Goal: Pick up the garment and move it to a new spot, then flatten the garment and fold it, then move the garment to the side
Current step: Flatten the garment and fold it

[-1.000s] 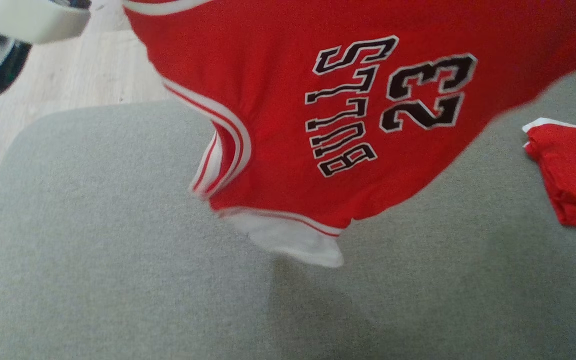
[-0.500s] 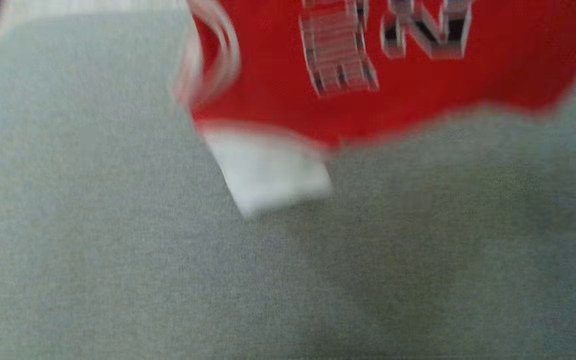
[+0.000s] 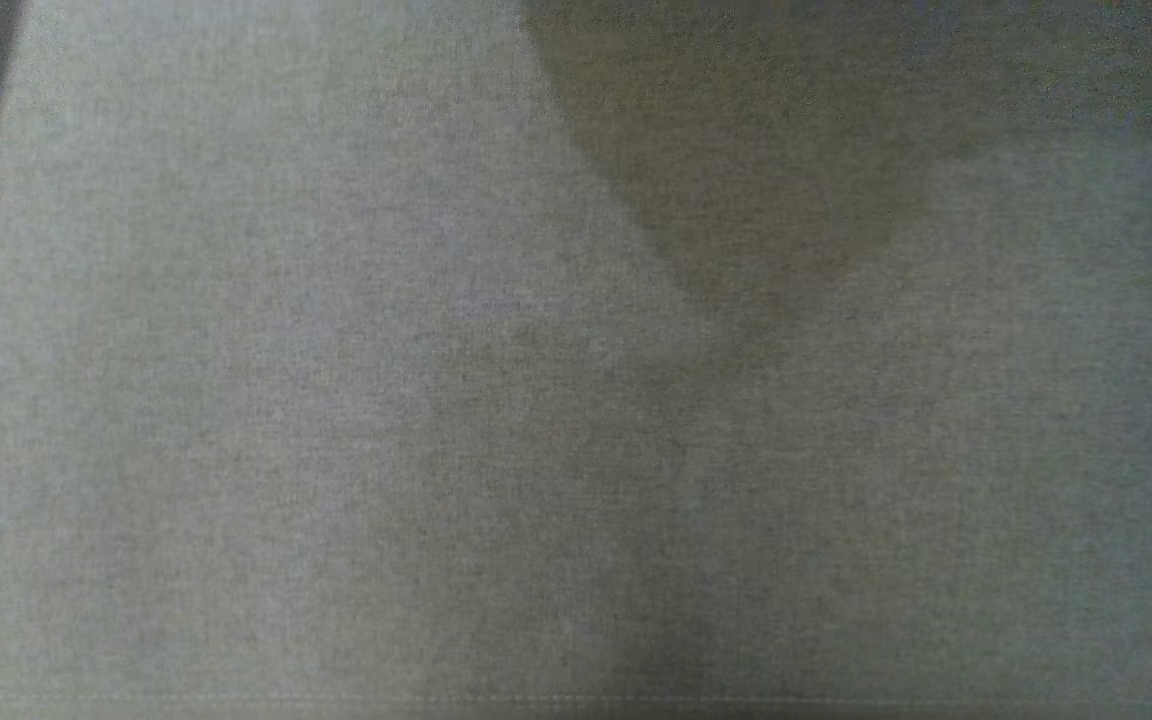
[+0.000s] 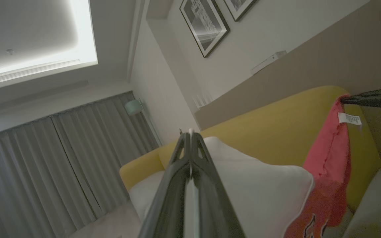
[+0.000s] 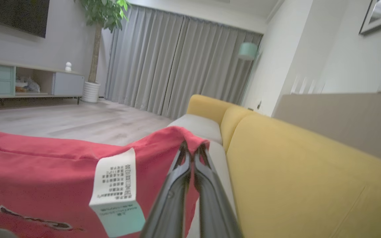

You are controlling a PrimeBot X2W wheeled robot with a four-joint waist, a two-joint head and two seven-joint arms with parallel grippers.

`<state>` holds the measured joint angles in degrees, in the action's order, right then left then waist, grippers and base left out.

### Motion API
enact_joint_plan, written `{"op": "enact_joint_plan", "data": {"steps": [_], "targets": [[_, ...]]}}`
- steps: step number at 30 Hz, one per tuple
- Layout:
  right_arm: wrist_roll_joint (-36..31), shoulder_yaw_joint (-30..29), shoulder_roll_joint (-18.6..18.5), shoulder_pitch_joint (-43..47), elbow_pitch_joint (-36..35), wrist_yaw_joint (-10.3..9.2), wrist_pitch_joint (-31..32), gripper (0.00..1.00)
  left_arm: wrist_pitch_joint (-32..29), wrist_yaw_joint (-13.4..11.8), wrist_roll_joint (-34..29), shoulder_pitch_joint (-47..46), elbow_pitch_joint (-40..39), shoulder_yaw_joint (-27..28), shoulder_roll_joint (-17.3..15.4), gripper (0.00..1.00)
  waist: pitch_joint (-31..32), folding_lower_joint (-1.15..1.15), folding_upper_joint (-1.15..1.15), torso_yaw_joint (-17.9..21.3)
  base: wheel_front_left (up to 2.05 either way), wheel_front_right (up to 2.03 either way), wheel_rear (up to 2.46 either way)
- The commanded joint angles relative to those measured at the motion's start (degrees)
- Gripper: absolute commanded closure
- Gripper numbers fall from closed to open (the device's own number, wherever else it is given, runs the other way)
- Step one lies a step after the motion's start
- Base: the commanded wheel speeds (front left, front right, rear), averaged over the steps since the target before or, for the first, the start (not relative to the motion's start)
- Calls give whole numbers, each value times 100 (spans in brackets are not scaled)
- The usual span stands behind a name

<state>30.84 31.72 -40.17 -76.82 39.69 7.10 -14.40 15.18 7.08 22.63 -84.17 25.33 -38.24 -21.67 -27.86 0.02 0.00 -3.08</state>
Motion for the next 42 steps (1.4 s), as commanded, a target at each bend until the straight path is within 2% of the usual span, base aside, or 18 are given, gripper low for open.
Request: {"op": "enact_joint_plan", "data": {"steps": [1,5,12,13,21,27,30,34,37,42], "targets": [[62,-21,-112,268,-125,39,-52,100,-19,3,-22,35,-179,146,-375,100,-120,-2,0,-35,0,0,0],[169,-340,-95,1113,-473,39,-57,100,-19,27,12,1043,-552,39,-690,100,-102,-2,0,-1,0,0,0],[205,-1045,56,3417,-1085,39,-59,100,-18,-7,101,3326,-1309,140,-1139,100,356,-2,0,122,0,0,0],[205,-1045,56,3417,-1085,39,-59,100,-18,-7,101,3326,-1309,140,-1139,100,356,-2,0,122,0,0,0],[191,-1641,299,5643,-1780,39,-59,100,-18,-283,287,5811,-1683,55,-1333,100,1141,-2,0,227,0,0,0],[169,-1988,478,6992,-2255,39,49,100,-18,-420,548,7005,-2123,79,-1353,100,1404,-2,0,207,0,0,0],[48,-2237,502,7466,-2521,39,173,100,-58,-410,635,7341,-2323,-1,-1449,100,1397,-2,0,193,0,0,0],[-71,-2521,552,7767,-2879,39,376,100,-275,-221,671,7449,-2551,-233,-1638,100,1311,-2,0,186,0,0,0],[-117,-2682,601,7741,-3113,39,546,100,-395,-169,681,7214,-2731,-212,-1706,100,1237,-2,0,192,0,0,0],[-133,-2772,592,7456,-3330,39,745,100,-533,-79,862,6385,-2821,-32,-1560,100,1022,-2,0,191,0,0,0]]}}
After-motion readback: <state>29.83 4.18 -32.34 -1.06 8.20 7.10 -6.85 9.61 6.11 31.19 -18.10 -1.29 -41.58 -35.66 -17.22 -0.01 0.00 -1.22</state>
